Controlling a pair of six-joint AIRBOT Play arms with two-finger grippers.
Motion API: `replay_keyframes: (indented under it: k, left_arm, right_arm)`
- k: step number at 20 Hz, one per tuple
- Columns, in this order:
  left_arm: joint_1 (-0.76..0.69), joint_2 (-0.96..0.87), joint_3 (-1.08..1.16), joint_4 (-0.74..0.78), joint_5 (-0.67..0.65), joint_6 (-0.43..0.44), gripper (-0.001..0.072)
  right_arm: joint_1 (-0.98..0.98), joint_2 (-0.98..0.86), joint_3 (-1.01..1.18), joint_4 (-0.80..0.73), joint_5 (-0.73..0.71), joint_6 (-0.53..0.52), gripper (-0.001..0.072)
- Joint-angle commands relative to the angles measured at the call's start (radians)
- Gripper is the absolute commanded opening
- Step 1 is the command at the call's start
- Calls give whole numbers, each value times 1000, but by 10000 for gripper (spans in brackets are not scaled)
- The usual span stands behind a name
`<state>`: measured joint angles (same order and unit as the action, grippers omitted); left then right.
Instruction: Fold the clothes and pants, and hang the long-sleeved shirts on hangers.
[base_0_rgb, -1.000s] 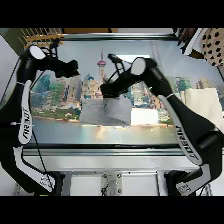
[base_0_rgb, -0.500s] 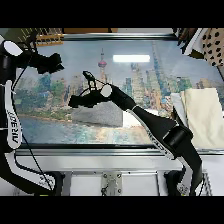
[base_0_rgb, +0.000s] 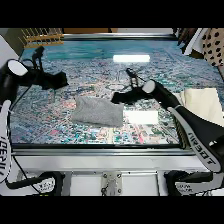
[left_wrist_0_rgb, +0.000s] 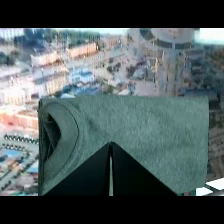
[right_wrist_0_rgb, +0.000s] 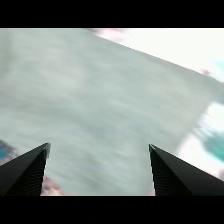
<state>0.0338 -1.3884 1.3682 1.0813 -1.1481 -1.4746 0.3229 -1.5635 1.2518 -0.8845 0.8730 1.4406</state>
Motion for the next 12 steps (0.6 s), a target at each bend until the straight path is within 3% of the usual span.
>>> replay_keyframes:
  k: [1,7,12]
  left_arm:
    - [-72,104,-213,-1,60,28,7]
    - [-148,142,-306,-2,105,27,7]
    - [-159,142,-306,-3,113,27,7]
  right_arm:
    - [-180,51,-235,67,23,25,715]
    - [-134,-123,-253,534,-3,-298,712]
    - [14,-229,-180,707,-11,-351,708]
